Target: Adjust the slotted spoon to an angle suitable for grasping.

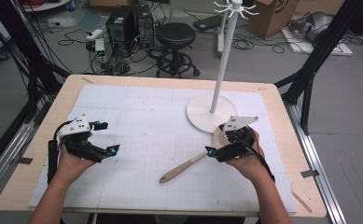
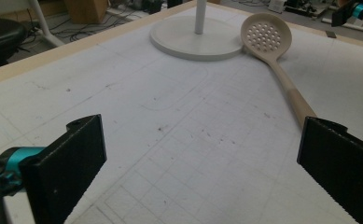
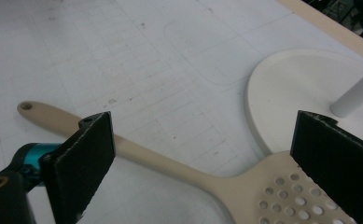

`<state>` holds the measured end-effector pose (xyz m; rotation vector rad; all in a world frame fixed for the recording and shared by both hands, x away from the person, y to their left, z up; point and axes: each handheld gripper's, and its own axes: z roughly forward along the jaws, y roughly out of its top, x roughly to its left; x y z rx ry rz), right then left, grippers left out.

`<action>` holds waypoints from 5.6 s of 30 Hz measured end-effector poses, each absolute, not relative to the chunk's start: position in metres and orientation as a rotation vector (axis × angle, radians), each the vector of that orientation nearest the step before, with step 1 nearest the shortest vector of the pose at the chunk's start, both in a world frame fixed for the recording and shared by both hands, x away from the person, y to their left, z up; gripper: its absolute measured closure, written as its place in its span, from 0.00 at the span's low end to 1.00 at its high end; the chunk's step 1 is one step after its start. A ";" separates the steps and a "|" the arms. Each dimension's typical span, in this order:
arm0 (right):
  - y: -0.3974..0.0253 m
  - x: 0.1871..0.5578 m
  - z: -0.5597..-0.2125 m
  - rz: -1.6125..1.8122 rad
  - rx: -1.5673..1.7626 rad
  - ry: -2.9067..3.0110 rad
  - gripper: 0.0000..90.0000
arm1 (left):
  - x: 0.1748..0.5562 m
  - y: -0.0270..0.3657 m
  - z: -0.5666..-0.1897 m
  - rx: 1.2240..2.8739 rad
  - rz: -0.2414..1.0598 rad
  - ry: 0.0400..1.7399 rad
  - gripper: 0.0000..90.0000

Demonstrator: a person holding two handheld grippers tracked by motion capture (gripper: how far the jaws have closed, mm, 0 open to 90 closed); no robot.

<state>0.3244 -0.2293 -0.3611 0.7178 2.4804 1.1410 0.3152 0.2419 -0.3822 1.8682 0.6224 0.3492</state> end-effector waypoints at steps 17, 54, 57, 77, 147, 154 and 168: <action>-0.197 0.335 -0.374 0.948 0.530 2.688 0.28 | 0.316 0.243 -0.382 1.867 0.350 0.625 0.02; -0.166 0.346 -0.416 0.613 0.399 2.948 0.48 | 0.316 0.239 -0.383 1.893 0.349 0.623 0.02; -0.165 0.345 -0.415 0.609 0.392 2.960 0.53 | 0.316 0.239 -0.383 1.895 0.346 0.621 0.02; -0.160 0.339 -0.404 0.653 0.382 2.963 0.53 | 0.316 0.240 -0.383 1.890 0.350 0.621 0.02; -0.140 0.344 -0.409 0.418 0.496 3.036 0.84 | 0.314 0.241 -0.383 1.903 0.352 0.617 0.02; -0.143 0.342 -0.408 0.445 0.526 3.017 0.85 | 0.314 0.241 -0.382 1.904 0.355 0.618 0.02; -0.192 0.332 -0.362 0.812 0.647 2.824 0.85 | 0.315 0.240 -0.382 1.898 0.359 0.618 0.02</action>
